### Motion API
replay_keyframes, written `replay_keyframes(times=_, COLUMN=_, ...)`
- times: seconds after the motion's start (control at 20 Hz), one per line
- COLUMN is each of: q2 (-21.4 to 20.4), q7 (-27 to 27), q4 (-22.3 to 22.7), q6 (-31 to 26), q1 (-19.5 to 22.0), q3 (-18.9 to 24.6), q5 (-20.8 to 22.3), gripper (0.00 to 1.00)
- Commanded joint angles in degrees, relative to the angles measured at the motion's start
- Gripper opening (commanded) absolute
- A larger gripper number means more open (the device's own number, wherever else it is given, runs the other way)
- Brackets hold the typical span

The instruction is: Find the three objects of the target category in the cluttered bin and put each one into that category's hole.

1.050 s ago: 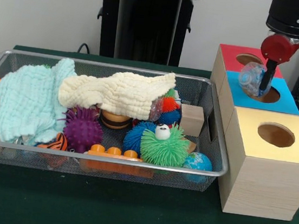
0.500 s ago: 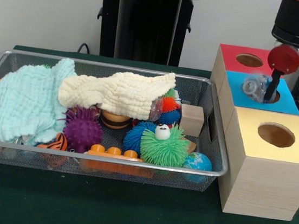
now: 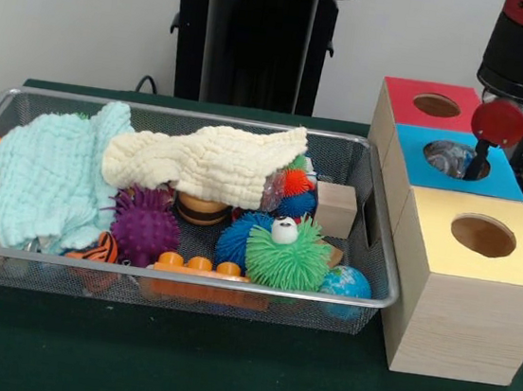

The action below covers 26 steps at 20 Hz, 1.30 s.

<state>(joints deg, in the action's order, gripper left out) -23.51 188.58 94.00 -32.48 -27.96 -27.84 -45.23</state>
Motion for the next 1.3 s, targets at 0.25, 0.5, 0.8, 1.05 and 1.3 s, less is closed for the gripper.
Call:
replay_keyframes(times=0.25, q2=1.1, q7=7.0, q4=-0.8, q6=-3.7, q1=1.7, q3=3.4, q5=3.1, gripper=1.00)
replay_keyframes(times=0.5, q2=0.7, q7=6.6, q4=-0.4, q6=-3.9, q1=1.9, q3=3.4, q5=3.6, gripper=1.00)
replay_keyframes(times=0.8, q2=-0.9, q7=5.6, q4=1.2, q6=-4.1, q1=2.4, q3=3.5, q5=3.9, gripper=1.00)
replay_keyframes(times=1.05, q2=-1.9, q7=5.3, q4=1.7, q6=-4.7, q1=2.6, q3=3.6, q5=4.3, gripper=1.00)
replay_keyframes(times=1.3, q2=-2.7, q7=4.7, q4=2.4, q6=-4.5, q1=3.0, q3=4.0, q5=4.3, gripper=1.00)
